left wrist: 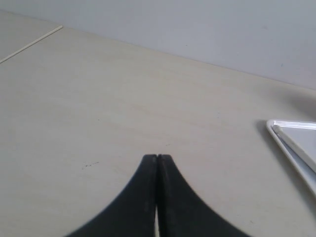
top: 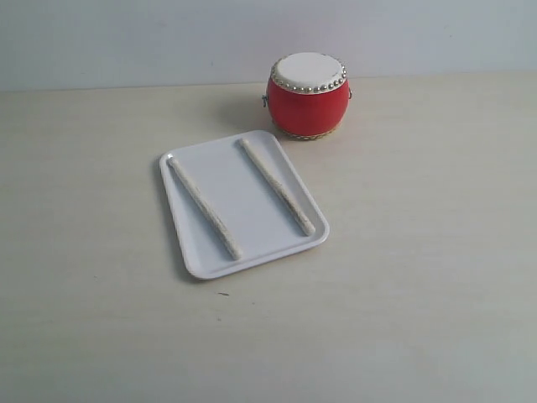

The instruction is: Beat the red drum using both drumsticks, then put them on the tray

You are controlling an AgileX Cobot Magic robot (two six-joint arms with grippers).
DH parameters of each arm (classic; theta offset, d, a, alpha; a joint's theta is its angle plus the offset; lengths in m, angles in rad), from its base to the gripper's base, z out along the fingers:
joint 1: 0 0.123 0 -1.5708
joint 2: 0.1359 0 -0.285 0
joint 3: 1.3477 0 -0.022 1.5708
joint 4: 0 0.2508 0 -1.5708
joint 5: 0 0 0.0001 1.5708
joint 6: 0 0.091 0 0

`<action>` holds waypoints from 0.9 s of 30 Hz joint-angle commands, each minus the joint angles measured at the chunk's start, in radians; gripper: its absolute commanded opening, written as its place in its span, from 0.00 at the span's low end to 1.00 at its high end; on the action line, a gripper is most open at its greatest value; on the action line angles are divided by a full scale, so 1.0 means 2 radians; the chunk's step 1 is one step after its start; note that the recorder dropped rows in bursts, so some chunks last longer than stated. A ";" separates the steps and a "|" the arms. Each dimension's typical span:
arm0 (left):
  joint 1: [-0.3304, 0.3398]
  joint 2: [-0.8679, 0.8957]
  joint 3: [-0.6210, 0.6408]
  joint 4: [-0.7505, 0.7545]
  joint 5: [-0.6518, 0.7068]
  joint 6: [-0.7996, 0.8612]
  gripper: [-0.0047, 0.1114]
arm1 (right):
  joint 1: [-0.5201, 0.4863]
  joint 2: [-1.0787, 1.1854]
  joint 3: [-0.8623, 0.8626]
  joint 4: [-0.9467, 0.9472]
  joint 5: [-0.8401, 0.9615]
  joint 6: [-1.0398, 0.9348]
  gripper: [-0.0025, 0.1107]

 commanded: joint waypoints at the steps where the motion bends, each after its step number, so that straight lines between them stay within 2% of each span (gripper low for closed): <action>1: -0.003 -0.003 0.001 -0.004 -0.004 0.001 0.04 | -0.024 -0.056 0.033 0.000 0.015 0.002 0.02; 9: -0.003 -0.003 0.001 -0.003 -0.004 0.001 0.04 | -0.054 -0.101 0.090 0.000 0.016 0.050 0.02; 14: -0.003 -0.003 0.001 -0.003 -0.004 0.001 0.04 | -0.066 -0.101 0.090 -0.004 0.026 0.050 0.02; 19: -0.003 -0.003 0.001 -0.003 -0.004 0.001 0.04 | -0.066 -0.101 0.090 -0.014 0.089 0.050 0.02; 27: -0.003 -0.003 0.001 -0.002 -0.004 0.001 0.04 | -0.066 -0.101 0.090 -0.010 0.089 0.050 0.02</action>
